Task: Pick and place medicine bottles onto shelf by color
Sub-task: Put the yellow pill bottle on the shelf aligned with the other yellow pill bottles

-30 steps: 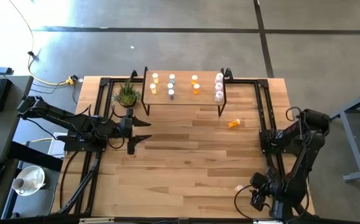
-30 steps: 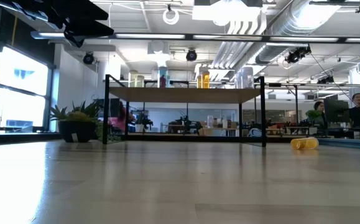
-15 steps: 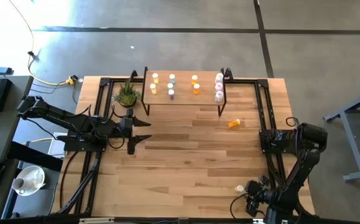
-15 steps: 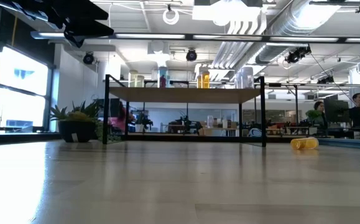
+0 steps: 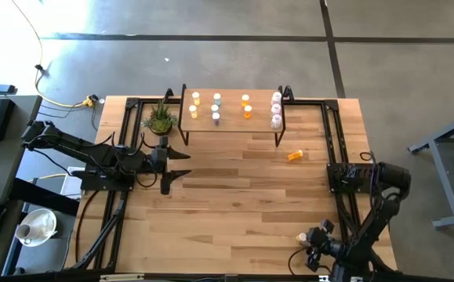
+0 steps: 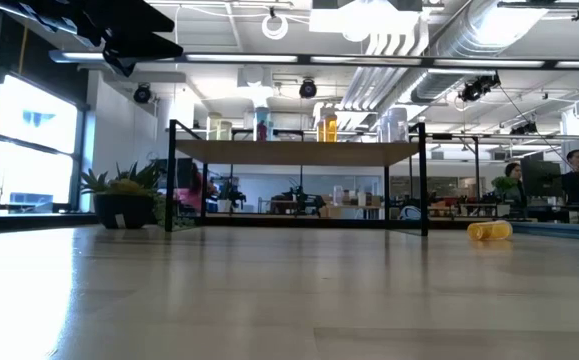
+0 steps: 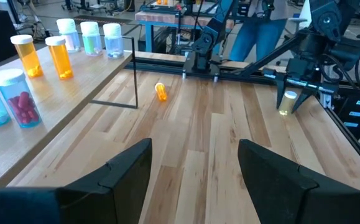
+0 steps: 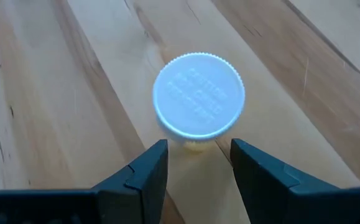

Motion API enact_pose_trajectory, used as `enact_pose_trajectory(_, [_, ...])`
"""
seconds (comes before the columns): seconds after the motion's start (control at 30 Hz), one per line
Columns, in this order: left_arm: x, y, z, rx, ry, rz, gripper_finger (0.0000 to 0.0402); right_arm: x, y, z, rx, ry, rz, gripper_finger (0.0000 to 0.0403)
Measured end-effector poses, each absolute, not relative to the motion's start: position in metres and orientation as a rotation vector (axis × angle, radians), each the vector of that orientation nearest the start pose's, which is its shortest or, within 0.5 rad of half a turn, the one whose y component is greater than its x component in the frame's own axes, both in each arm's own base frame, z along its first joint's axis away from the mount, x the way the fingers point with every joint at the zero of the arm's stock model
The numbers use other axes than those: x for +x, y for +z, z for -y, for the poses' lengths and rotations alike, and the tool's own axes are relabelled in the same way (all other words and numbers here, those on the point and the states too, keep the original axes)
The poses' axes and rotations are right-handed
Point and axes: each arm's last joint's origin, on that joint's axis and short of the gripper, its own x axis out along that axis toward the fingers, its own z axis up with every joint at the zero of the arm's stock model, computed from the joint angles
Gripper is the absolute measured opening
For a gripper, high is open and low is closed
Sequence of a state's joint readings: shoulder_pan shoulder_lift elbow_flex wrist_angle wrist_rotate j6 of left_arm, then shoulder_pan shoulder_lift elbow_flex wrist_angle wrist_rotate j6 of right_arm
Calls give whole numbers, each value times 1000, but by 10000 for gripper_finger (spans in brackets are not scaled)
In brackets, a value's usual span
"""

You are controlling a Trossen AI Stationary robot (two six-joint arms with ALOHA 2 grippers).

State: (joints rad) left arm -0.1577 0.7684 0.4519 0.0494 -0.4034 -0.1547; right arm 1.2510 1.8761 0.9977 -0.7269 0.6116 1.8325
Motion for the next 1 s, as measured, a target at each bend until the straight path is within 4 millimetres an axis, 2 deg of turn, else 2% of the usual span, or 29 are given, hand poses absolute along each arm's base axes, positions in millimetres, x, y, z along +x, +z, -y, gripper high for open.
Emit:
enact_pose_trajectory(0.33, [172,243,16,-79,264,-238,229,112,104,-278,288,-436,-809,167])
enact_pose_trajectory(0.7, [172,243,16,-79,263,-238,229,111,104,-278,293,-436,-825,165])
enact_pose_trajectory(1.0, [172,243,16,-79,263,-238,229,106,103,-280,290,-427,-834,100])
